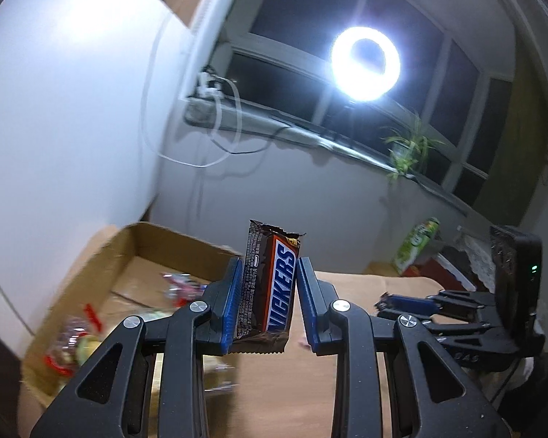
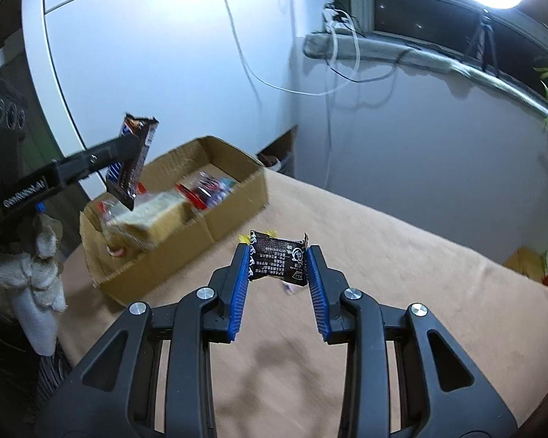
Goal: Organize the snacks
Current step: 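Carry the Snickers bar and black candy with both tools over the box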
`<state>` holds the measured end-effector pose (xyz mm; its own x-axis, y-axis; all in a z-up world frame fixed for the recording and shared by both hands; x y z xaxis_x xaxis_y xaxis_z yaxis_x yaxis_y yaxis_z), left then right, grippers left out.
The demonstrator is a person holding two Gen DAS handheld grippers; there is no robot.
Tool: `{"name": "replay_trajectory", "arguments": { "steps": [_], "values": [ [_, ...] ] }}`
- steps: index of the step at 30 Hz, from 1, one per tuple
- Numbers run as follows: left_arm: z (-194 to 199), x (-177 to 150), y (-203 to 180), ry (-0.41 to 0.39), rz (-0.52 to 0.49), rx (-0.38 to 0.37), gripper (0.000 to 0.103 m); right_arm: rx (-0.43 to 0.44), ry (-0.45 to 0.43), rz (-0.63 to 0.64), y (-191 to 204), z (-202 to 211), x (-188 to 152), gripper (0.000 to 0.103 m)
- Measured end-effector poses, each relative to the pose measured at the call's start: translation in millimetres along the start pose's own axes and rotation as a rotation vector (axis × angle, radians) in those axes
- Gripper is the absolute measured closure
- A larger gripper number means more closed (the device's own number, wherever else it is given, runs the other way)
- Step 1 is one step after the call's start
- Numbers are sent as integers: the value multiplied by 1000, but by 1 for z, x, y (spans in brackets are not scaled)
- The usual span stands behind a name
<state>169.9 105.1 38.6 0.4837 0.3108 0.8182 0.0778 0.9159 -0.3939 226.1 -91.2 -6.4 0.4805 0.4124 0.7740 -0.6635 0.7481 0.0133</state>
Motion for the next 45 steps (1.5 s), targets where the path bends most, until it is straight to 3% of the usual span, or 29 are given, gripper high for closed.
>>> {"name": "replay_trajectory", "arguments": {
  "steps": [9, 19, 30, 45],
  "values": [
    [8, 0, 43, -8, 54, 97, 75, 77, -8, 57, 40, -30, 45, 70],
    [5, 3, 69, -3, 103, 145, 75, 166, 44, 34, 62, -90, 77, 70],
    [-5, 4, 86, 23, 150, 184, 75, 186, 88, 57, 79, -121, 79, 70],
    [-8, 0, 80, 34, 84, 275, 75, 166, 107, 69, 82, -126, 80, 70]
  ]
}}
Point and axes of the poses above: each gripper's, at about its wrist camera, not at the fingertips, and z roughly against the way its jaws point, y to its left, x to its top, the point moved 1 cm from there along -z, roughly the way its jaws point, and after that the axes turned 5 degrees about z, right-handed, at the moved point
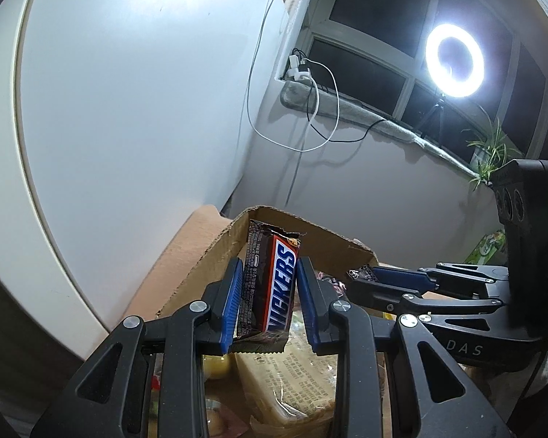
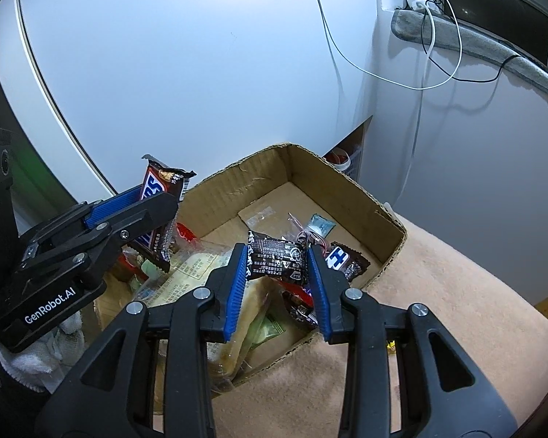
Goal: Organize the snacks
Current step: 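Carry the Snickers bar and black candy with both tools over the box, then open both tools to drop the Snickers bar and black candy into the box, then move both tools back toward the yellow candy and pink candy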
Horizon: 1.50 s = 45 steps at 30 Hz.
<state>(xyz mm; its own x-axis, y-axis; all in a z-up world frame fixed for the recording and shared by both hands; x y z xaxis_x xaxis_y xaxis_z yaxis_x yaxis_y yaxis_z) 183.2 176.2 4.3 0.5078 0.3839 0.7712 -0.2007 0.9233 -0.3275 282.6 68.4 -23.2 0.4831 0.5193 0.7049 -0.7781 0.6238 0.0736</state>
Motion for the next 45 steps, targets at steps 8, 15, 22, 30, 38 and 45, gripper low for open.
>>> {"name": "replay_trajectory", "arguments": {
  "steps": [8, 15, 22, 30, 38, 45],
  "values": [
    [0, 0, -1, 2, -6, 22, 74, -20, -4, 11, 1, 2, -1, 48],
    [2, 0, 2, -1, -2, 33, 65, -47, -20, 16, 0, 10, -3, 37],
    [7, 1, -3, -14, -5, 22, 65, -68, -41, 3, -10, 28, -10, 33],
    [10, 1, -13, -21, -18, 1, 65, -97, -50, -21, -29, 47, -20, 33],
    [15, 2, -19, -37, -19, -24, 65, -109, -18, -85, -62, 51, -36, 33],
    [22, 6, -13, -49, 8, -54, 65, -38, 86, -167, -89, 23, -51, 55]
  ]
}}
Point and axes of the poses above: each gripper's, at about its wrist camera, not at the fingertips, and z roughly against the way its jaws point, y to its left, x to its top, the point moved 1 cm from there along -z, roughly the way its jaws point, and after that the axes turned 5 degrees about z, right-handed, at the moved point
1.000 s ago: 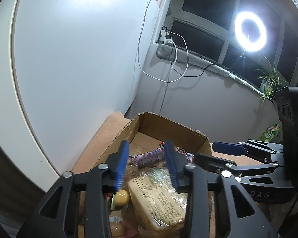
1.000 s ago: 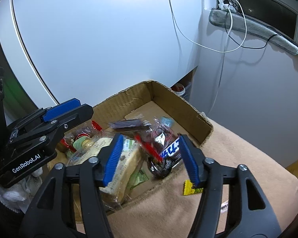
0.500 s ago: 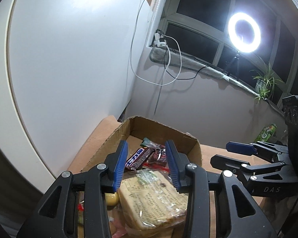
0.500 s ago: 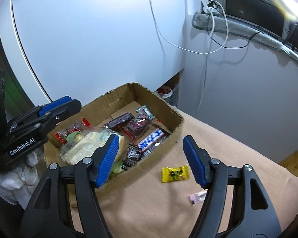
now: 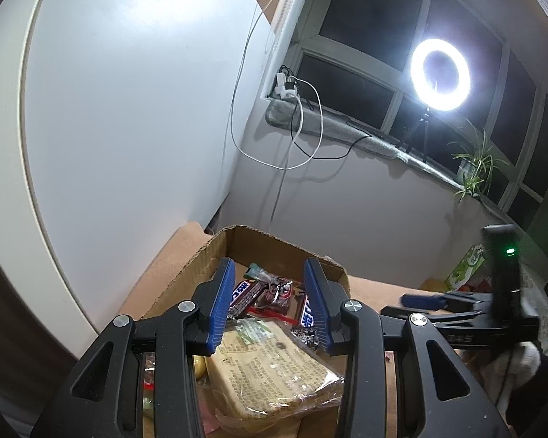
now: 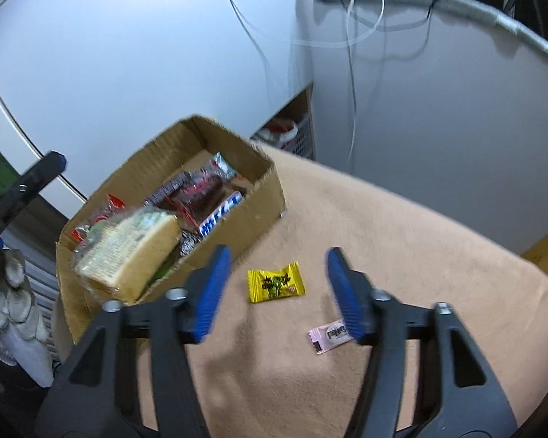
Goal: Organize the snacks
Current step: 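Move both tools back toward the yellow candy and pink candy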
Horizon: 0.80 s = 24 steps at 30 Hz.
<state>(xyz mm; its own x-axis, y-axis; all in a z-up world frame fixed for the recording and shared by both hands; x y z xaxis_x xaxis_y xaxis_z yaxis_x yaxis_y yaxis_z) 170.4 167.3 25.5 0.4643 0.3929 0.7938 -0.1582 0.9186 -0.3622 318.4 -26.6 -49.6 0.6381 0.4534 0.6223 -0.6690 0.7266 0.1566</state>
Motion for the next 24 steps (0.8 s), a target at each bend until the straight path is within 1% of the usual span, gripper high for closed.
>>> {"name": "replay_trajectory", "arguments": {
  "steps": [3, 4, 5, 7, 16, 19, 22, 24],
  "values": [
    [-1, -1, -1, 5, -1, -3, 65, 14, 39, -12, -3, -15, 1, 57],
    [-1, -1, -2, 7, -3, -5, 65, 15, 52, -13, -3, -20, 1, 60],
    [-1, -1, -2, 7, -4, -8, 65, 15, 62, -11, -3, -25, 2, 66],
    [0, -1, -4, 7, -8, -14, 65, 6, 82, -5, 0, -33, 4, 69],
    [-3, -1, -8, 21, -16, -26, 65, -24, 148, 13, 1, -62, 5, 74],
    [-3, 0, -9, 22, -15, -33, 65, -18, 184, 50, 9, -68, -1, 80],
    [-3, 0, -12, 27, -13, -47, 65, -16, 199, 129, 21, -61, -15, 81],
    [-4, -2, -16, 31, -20, -55, 65, -1, 206, 154, 25, -54, -25, 81]
  ]
}}
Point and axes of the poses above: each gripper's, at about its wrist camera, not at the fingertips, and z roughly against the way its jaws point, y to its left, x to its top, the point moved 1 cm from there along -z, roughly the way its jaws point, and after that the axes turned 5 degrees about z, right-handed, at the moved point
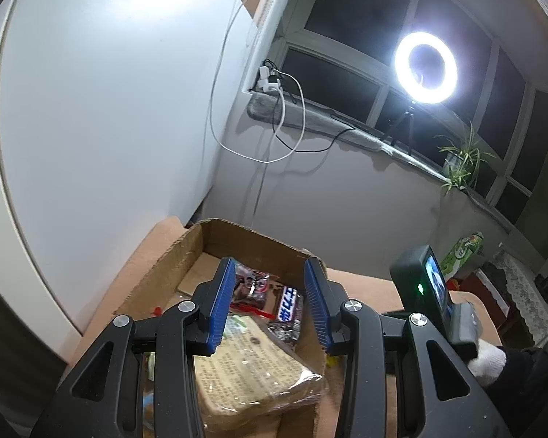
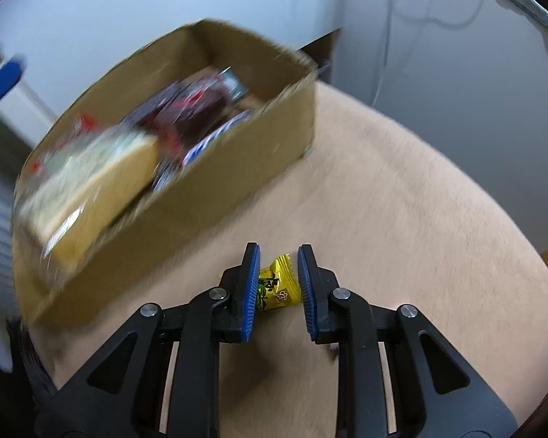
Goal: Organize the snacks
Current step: 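Move both tools back toward the yellow candy and pink candy, then grasp the pink candy with the left tool while the right tool grasps the yellow candy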
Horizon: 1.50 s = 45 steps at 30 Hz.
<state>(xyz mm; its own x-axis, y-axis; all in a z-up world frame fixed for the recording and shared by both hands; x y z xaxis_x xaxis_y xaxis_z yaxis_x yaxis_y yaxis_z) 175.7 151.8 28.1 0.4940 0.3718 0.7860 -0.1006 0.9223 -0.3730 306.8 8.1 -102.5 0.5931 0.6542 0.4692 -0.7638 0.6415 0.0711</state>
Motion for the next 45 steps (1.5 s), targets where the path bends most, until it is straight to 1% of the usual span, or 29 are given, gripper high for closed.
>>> {"name": "replay_trajectory", "arguments": {
  "steps": [1, 3, 5, 8, 13, 15, 17, 18, 19, 20, 21, 22, 24, 25, 26, 28, 30, 33, 36, 40, 45],
  "values": [
    [-1, -1, -2, 3, -4, -5, 65, 3, 3, 17, 3, 3, -7, 81],
    [-2, -2, -4, 8, -4, -14, 65, -17, 11, 61, 9, 8, -20, 81],
    [-4, -4, -10, 22, 3, -41, 65, -34, 19, 97, 14, 16, -36, 81],
    [-8, -10, -29, 49, -27, -80, 65, -45, 21, 118, 14, 27, -61, 81],
    [-24, -33, -77, 119, -131, -144, 65, -55, 4, 59, -6, 47, -96, 81],
    [-33, -43, -94, 148, -169, -158, 65, -62, -6, 20, -15, 53, -102, 81],
    [-46, -54, -108, 189, -187, -173, 65, -60, -37, -35, -30, 58, -105, 81],
    [-55, -60, -115, 216, -193, -183, 65, -60, -75, -73, -37, 65, -110, 80],
    [-61, -64, -119, 234, -202, -185, 65, -52, -99, -98, -41, 70, -114, 79],
    [-65, -67, -122, 246, -211, -184, 65, -25, -125, -124, -45, 73, -120, 75],
    [-68, -71, -125, 255, -222, -182, 65, 1, -147, -139, -47, 77, -124, 73],
    [-74, -75, -129, 267, -237, -176, 65, 17, -169, -141, -47, 80, -129, 70],
    [-90, -83, -130, 315, -245, -168, 65, 16, -180, -112, -43, 81, -133, 56],
    [-97, -87, -129, 337, -239, -164, 65, 7, -186, -85, -38, 80, -134, 46],
    [-103, -90, -128, 353, -238, -157, 65, -2, -194, -56, -33, 79, -136, 44],
    [-115, -98, -129, 374, -258, -131, 65, 3, -194, -5, -26, 75, -136, 44],
    [-123, -104, -130, 389, -275, -111, 65, 14, -193, 30, -22, 79, -141, 44],
    [-138, -112, -129, 420, -295, -79, 66, 0, -183, 106, -7, 76, -139, 44],
    [-141, -112, -133, 420, -312, -77, 65, -5, -175, 146, -4, 69, -134, 44],
    [-144, -115, -140, 430, -371, -73, 65, 6, -173, 172, 2, 63, -134, 44],
    [-146, -117, -141, 444, -387, -110, 65, 24, -187, 185, 2, 67, -142, 45]
  ]
}}
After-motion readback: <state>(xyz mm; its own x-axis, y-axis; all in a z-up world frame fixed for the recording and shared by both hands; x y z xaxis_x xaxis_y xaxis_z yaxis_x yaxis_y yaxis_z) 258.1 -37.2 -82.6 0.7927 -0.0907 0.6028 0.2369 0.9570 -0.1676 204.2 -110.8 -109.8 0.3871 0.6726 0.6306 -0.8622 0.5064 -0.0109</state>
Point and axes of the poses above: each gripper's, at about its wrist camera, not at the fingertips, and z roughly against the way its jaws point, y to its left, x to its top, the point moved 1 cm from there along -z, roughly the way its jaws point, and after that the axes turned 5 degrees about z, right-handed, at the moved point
